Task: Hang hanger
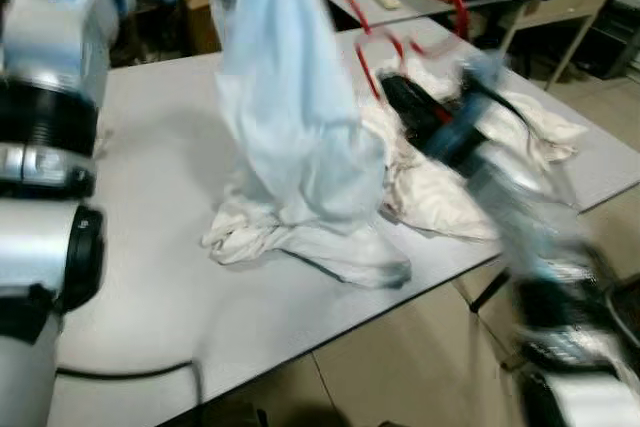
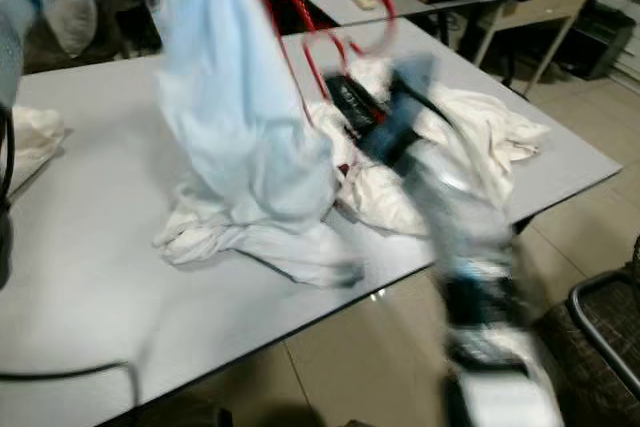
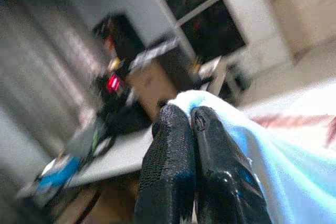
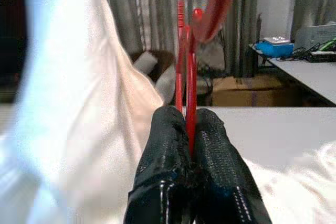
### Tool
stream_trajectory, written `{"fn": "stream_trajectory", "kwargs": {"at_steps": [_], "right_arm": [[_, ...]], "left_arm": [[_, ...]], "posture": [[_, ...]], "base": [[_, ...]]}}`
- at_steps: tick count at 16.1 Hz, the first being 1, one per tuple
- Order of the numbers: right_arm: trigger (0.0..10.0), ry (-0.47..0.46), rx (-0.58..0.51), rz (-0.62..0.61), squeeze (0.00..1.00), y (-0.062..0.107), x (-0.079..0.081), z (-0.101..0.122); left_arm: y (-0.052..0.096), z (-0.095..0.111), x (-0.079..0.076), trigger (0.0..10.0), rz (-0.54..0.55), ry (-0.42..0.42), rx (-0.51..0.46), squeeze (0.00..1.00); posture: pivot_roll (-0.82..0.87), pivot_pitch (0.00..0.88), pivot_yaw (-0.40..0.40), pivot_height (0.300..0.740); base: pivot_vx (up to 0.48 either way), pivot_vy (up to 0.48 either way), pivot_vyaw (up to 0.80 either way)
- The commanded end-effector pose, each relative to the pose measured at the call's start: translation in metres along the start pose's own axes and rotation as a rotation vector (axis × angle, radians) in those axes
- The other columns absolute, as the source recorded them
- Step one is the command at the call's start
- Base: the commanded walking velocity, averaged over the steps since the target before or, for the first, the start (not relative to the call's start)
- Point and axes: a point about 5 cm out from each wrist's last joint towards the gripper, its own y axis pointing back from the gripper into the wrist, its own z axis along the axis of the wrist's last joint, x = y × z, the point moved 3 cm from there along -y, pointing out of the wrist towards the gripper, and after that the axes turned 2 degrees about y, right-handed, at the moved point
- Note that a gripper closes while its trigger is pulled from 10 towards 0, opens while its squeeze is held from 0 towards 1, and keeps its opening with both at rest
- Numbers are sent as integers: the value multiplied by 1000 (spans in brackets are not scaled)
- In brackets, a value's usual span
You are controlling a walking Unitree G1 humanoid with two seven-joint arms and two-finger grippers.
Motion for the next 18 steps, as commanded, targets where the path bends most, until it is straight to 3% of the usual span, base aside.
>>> {"fn": "stream_trajectory", "kwargs": {"at_steps": [1, 2, 3, 5, 7, 10, 15, 17, 18], "right_arm": [[10000, 24, -11, 77, 0, 13, 3, 12], [10000, 49, 53, 181, 0, 45, 1, 15], [10000, 54, 67, 213, 0, 52, 2, 17], [10000, 28, 179, 396, 0, 87, 7, 20], [10000, 26, 232, 449, 0, 96, 5, 21], [10000, 1, 333, 589, 0, 104, 13, 16], [10000, 70, 426, 702, 0, 85, 9, 10], [10000, 206, 370, 618, 0, 51, 0, 11], [10000, 288, 278, 505, 0, 24, -9, 24]], "left_arm": [[2, 4, 5, 0, 19, -63, 16, 0], [8, -9, 9, 0, 39, -65, 59, 0], [9, -11, 9, 0, 41, -67, 61, 0], [10, -12, 12, 0, 42, -48, 48, 0], [10, -7, 9, 0, -6, 29, -6, 0], [17, 0, -14, 0, -237, 119, -57, 0], [44, 44, -45, 0, -583, 224, -208, 0], [51, 73, -50, 0, -638, 235, -327, 0], [53, 88, -45, 0, -621, 242, -399, 0]], "posture": [[-17, 0, -30, 740], [-21, 0, -29, 740], [-21, 0, -29, 740], [-27, 0, -29, 740], [-28, 0, -30, 740], [-25, 0, -41, 740], [0, 0, -73, 740], [8, 0, -80, 740], [13, 0, -83, 740]], "base": [[0, 0, 0], [0, 0, 0], [0, 0, 0], [0, 0, 0], [0, 0, 0], [0, 0, 0], [0, 0, 0], [0, 0, 0], [0, 0, 0]]}}
